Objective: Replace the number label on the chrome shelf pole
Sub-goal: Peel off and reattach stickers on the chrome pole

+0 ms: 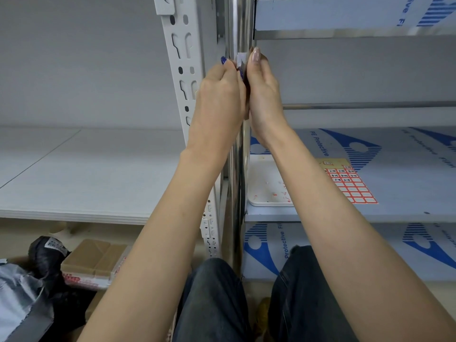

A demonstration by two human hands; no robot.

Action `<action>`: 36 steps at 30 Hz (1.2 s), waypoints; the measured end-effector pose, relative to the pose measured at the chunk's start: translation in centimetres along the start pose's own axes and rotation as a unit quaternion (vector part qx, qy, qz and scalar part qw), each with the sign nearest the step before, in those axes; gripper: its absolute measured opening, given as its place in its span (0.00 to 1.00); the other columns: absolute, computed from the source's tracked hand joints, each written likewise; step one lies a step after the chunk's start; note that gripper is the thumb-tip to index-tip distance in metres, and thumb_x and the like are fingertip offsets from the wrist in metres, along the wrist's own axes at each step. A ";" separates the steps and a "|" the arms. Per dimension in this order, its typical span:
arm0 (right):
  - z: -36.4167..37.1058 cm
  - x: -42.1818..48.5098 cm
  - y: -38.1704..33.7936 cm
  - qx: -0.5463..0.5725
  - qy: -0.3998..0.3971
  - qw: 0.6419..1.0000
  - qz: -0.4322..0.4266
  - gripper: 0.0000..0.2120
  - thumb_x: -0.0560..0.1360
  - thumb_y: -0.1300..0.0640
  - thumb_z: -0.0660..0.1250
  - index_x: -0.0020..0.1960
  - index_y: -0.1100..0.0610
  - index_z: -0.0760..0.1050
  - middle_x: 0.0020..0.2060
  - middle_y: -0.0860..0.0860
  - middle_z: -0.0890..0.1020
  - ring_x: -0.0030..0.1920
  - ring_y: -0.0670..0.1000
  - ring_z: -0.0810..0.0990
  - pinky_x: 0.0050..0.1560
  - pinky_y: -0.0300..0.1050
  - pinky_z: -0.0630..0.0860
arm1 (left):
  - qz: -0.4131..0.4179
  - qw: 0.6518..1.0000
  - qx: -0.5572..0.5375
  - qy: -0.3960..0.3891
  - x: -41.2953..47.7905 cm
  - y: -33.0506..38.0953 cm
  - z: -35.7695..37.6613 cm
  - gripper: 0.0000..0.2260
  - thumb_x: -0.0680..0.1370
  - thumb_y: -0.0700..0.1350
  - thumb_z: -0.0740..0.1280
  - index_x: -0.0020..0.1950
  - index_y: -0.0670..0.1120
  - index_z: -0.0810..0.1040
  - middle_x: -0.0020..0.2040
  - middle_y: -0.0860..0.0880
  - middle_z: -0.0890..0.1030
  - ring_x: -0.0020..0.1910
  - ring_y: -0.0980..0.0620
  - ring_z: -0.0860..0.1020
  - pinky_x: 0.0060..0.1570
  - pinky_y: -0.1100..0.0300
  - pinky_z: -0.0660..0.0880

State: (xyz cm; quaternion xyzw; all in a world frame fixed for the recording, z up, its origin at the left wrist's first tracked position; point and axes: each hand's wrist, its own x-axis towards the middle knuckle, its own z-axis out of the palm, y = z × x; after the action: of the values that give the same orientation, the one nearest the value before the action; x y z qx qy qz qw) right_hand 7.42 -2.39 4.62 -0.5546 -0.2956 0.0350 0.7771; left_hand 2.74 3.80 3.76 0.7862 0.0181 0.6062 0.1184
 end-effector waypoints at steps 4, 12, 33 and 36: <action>-0.1 -0.1 -0.1 -0.021 0.011 1.000 -0.006 0.14 0.83 0.51 0.50 0.52 0.57 0.71 0.31 0.42 0.76 0.29 0.36 0.75 0.30 0.28 0.69 | 0.010 0.999 0.030 0.017 0.4 -0.3 0.0 0.09 0.72 0.29 0.65 0.31 0.35 0.74 0.27 0.39 0.72 0.26 0.50 0.58 0.32 0.66 0.54; 0.0 0.4 0.6 -0.058 0.007 0.998 -0.022 0.15 0.83 0.48 0.50 0.58 0.54 0.70 0.44 0.47 0.78 0.48 0.47 0.79 0.51 0.44 0.76 | -0.021 0.999 0.047 -0.006 2.3 -0.8 0.0 0.09 0.72 0.32 0.61 0.32 0.36 0.74 0.28 0.40 0.71 0.27 0.48 0.64 0.34 0.65 0.55; -0.1 0.3 0.6 -0.058 0.010 0.998 -0.015 0.15 0.82 0.46 0.51 0.56 0.53 0.71 0.37 0.41 0.73 0.40 0.42 0.71 0.37 0.37 0.66 | 0.065 0.985 0.148 -0.057 0.7 -0.9 -1.4 0.12 0.75 0.34 0.55 0.47 0.38 0.78 0.40 0.41 0.78 0.30 0.40 0.79 0.24 0.51 0.73; 0.1 0.2 0.6 -0.049 0.018 0.998 -0.016 0.15 0.82 0.46 0.51 0.57 0.53 0.71 0.41 0.44 0.76 0.44 0.46 0.75 0.44 0.42 0.74 | 0.097 0.982 0.160 -0.027 0.5 -1.3 -0.9 0.14 0.73 0.35 0.53 0.43 0.38 0.79 0.36 0.43 0.78 0.25 0.44 0.77 0.20 0.59 0.69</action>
State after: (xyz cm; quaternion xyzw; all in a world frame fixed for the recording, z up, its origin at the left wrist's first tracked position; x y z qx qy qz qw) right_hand 7.74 -2.02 4.22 -0.5880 -0.2914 -0.0019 0.7545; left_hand 2.18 5.32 4.14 0.8094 0.0354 0.5823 -0.0677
